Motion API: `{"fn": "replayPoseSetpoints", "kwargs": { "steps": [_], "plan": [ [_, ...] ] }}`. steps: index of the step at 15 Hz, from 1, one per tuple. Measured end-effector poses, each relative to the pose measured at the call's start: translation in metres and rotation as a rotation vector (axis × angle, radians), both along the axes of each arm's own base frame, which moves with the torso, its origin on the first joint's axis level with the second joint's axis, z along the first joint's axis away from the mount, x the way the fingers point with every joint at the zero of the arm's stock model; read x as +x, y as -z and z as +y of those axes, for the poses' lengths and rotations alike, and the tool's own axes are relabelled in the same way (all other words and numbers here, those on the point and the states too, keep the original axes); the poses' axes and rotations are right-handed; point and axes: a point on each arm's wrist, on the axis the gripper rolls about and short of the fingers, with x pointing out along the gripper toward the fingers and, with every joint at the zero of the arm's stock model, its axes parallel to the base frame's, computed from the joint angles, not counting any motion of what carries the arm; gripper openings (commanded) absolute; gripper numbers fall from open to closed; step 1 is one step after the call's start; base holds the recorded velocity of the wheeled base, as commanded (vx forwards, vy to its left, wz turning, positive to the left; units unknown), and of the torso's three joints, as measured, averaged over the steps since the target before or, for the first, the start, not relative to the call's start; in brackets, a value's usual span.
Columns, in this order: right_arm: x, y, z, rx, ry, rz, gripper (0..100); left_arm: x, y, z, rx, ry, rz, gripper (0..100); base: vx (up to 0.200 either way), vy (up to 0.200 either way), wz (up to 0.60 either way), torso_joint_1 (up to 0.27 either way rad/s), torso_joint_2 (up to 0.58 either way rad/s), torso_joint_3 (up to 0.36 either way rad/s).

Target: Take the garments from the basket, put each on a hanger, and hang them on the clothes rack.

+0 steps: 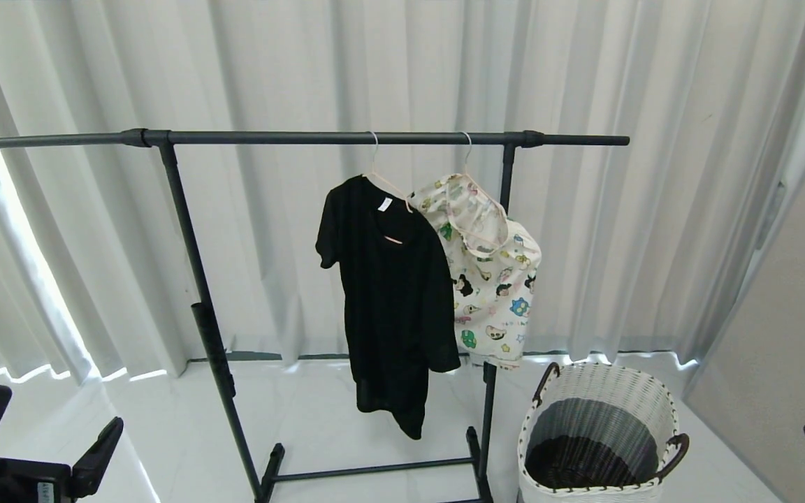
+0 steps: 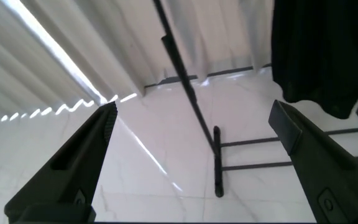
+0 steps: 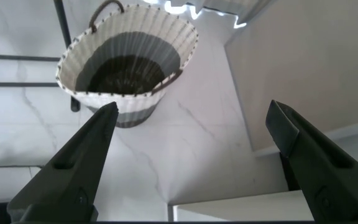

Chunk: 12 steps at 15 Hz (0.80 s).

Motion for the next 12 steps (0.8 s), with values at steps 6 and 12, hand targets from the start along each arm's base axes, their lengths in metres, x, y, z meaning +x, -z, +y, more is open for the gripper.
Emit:
{"fn": "replayPoseSetpoints", "kwargs": {
  "steps": [6,12],
  "plan": [
    [-0.038,0.021,-0.012,-0.001,0.059,-0.065,100,-0.055,0.016,0.002,0.002,-0.016,-0.058,100,0.000,0.000,0.00,-0.190,0.48,0.286],
    [-0.086,0.052,-0.023,0.055,0.095,-0.297,100,-0.112,0.040,0.005,-0.045,-0.139,-0.212,100,0.000,0.000,0.00,-0.153,0.46,0.302]
  ]
}}
